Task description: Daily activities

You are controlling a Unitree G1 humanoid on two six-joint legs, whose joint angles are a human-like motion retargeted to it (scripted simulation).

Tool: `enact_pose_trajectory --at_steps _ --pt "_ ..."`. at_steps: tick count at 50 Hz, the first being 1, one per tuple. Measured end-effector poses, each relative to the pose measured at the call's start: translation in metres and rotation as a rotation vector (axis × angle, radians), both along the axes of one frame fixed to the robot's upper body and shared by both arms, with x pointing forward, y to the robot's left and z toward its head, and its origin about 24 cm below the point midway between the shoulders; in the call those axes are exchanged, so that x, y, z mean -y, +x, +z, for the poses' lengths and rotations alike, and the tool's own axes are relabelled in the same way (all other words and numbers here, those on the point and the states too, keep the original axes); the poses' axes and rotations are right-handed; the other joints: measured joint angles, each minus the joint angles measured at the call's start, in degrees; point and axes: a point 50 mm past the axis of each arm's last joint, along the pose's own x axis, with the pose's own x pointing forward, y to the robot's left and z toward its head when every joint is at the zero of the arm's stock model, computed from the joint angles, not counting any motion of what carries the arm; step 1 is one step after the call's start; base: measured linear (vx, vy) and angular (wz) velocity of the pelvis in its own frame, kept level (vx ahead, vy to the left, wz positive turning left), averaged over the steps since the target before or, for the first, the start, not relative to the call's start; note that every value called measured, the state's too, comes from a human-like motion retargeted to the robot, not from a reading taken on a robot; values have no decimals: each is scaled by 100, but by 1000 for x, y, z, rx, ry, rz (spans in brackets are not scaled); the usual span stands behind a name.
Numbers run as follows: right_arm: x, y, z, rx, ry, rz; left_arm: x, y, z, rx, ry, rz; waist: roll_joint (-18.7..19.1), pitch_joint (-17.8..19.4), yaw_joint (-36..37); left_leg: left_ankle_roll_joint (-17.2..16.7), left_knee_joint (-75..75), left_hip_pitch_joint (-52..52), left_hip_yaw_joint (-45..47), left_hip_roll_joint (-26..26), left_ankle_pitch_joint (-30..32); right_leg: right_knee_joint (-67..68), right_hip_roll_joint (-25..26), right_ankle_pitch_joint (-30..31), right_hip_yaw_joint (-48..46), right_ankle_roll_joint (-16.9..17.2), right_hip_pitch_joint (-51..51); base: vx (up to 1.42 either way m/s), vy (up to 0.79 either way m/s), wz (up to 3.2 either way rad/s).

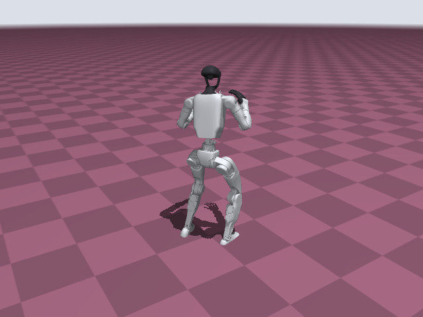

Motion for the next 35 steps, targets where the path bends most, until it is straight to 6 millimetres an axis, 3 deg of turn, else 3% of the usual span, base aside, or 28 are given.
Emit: enact_pose_trajectory --at_steps 4,7,12,19,25,35 --pt "-17 -18 31 195 -6 66 -6 -2 -44 -242 -31 -24 -251 10 225 -19 -74 120 17 42 21 -126 64 95 21 -13 139 0 0 0" --pt "-21 -21 37 234 -17 78 -12 -8 -56 -311 -65 -25 -322 1 321 -19 -148 135 29 61 48 -243 95 168 20 -24 178 0 0 0" --pt "-17 -9 18 113 -6 72 -14 -11 -50 -278 -126 -32 -260 1 353 9 -217 64 39 71 77 -345 96 238 -19 9 141 0 0 0" --pt "-16 9 -21 -147 46 133 -6 -6 -17 -118 -139 -66 3 -63 253 84 -267 22 98 40 96 -372 47 243 -16 77 67 0 0 0" --pt "-26 13 -25 -215 48 217 3 -4 -4 -64 -121 -108 194 -136 132 108 -354 58 163 20 132 -463 48 297 49 91 71 0 0 0" --pt "-22 12 -30 -263 -11 214 1 -4 -12 -115 -155 -99 168 -134 75 164 -298 93 218 21 23 -354 25 304 84 175 48 0 0 0"
